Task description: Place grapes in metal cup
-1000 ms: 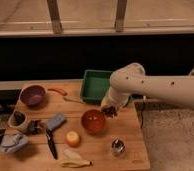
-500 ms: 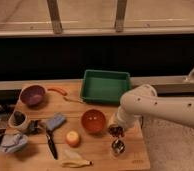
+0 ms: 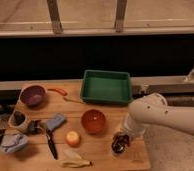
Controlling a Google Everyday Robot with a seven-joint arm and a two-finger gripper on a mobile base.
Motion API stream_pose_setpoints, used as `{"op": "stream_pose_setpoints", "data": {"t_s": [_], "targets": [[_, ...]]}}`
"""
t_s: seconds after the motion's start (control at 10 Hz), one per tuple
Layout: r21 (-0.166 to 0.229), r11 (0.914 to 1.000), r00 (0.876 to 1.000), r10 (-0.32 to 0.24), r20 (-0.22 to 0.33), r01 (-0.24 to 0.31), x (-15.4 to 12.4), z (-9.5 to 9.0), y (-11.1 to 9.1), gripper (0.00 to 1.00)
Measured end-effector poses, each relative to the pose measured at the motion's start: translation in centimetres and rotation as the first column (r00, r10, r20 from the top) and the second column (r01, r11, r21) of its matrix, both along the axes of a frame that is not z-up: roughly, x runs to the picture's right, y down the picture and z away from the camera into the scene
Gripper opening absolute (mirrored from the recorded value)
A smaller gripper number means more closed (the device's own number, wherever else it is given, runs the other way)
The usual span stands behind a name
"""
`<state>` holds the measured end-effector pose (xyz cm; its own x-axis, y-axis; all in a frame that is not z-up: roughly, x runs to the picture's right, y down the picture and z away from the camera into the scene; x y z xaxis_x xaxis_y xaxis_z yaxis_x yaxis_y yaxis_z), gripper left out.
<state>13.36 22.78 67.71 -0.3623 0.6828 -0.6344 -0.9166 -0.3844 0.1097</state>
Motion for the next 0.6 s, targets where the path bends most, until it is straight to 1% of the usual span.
{"op": "stream_pose_setpoints", "data": {"t_s": [0.4,0.6], "targets": [[-0.004,1.0,1.0,-0.002,0.0,0.002,-0.03,0.09,0.0,0.0],[-0.021,0.9994,1.0,-0.029,0.001,0.029,-0.31,0.54,0.5,0.0]]}}
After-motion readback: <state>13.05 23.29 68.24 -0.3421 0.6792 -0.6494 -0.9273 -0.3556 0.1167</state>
